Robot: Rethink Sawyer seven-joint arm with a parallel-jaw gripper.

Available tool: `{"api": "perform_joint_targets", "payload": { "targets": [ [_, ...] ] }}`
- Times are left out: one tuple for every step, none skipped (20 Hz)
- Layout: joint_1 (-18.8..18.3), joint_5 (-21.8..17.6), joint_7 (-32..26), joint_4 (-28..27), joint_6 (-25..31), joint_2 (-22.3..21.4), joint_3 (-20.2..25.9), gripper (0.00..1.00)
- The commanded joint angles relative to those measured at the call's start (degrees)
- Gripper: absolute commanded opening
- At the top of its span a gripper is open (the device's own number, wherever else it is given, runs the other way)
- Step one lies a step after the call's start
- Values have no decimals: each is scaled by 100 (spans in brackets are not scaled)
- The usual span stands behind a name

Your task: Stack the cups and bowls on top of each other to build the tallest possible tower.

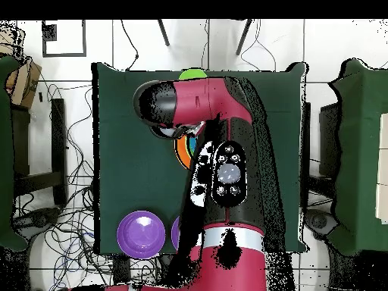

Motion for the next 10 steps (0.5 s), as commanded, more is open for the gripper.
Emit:
{"api": "perform_joint_targets", "payload": {
  "targets": [
    [-16, -419, -1181, -114, -373, -55, 484, 0],
    [-16, -418, -1182, -109, -372, -60, 482, 0],
    [-14, -417, -1186, -95, -367, -74, 479, 0],
    [-16, -418, -1195, -89, -362, -84, 479, 0],
    [-13, -420, -1193, -81, -365, -90, 474, 0],
    [-11, -423, -1199, -84, -353, -93, 472, 0],
    [-10, -427, -1206, -87, -341, -95, 469, 0],
    [-8, -428, -1209, -83, -337, -98, 468, 0],
    [-7, -430, -1213, -79, -333, -101, 467, 0],
    [-18, -421, -1234, -67, -337, -105, 480, 0]
  ]
}}
